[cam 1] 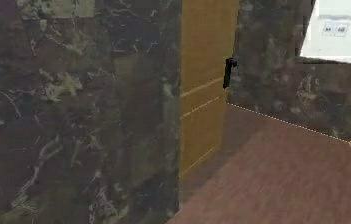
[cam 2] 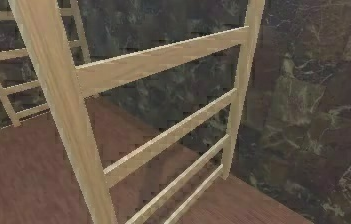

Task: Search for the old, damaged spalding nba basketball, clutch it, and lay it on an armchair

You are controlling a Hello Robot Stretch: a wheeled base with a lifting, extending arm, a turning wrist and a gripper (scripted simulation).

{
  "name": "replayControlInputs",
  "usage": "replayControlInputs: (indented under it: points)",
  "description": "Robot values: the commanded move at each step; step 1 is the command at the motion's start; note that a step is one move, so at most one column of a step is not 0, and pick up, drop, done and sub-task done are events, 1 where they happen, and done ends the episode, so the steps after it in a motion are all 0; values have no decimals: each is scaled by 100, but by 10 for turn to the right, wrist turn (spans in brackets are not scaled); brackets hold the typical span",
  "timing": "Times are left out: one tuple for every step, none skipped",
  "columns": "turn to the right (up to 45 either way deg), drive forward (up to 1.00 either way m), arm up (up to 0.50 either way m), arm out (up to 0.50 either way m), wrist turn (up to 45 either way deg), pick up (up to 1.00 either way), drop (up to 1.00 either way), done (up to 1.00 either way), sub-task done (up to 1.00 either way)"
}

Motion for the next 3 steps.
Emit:
replayControlInputs:
  points:
    - [240, 0, 0, 0, 0, 0, 0, 0, 0]
    - [0, 30, 0, 0, 0, 0, 0, 0, 0]
    - [30, 0, 0, 0, 0, 0, 0, 0, 0]
